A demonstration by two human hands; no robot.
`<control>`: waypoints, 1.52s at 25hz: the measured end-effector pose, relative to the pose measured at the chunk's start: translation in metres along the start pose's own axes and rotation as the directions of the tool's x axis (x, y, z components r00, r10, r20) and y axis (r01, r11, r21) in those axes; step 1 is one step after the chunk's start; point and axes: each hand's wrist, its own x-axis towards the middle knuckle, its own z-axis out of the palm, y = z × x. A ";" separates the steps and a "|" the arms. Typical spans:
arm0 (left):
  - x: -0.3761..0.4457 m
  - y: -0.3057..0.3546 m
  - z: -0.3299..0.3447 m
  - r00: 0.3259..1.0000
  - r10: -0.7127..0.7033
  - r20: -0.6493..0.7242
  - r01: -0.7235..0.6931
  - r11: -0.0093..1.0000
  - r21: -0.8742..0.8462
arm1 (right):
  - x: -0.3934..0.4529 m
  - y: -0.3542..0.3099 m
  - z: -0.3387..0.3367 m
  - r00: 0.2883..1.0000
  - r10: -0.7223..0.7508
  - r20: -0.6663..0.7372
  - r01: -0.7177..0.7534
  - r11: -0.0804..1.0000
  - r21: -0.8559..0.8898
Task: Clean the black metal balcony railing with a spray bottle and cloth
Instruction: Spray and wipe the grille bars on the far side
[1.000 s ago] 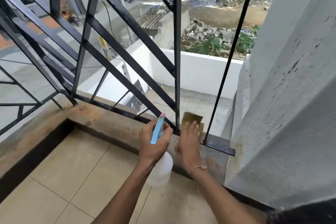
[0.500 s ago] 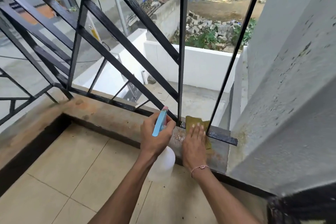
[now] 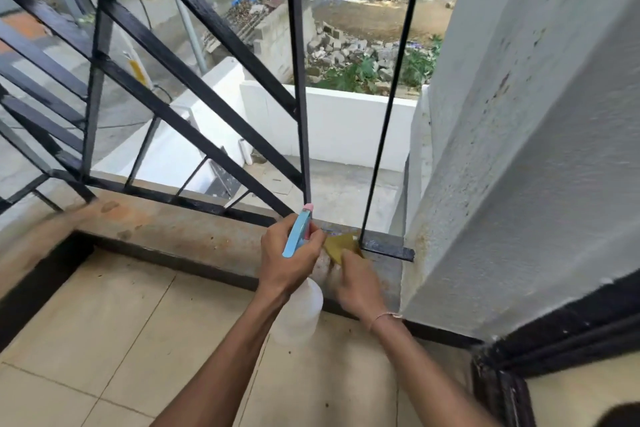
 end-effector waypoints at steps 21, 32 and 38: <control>0.004 -0.001 0.036 0.994 0.003 0.110 -0.003 1.000 0.004 | -0.007 0.039 -0.011 0.996 -0.037 0.086 0.076 0.856 -0.512; 0.005 -0.004 0.035 0.995 -0.005 0.101 0.006 1.000 -0.002 | -0.002 0.018 -0.042 0.910 0.408 -0.076 -0.266 0.713 0.649; 0.008 -0.002 0.027 1.000 -0.015 0.006 0.015 1.000 -0.022 | -0.010 -0.032 -0.073 0.987 0.120 -0.110 0.039 0.482 0.875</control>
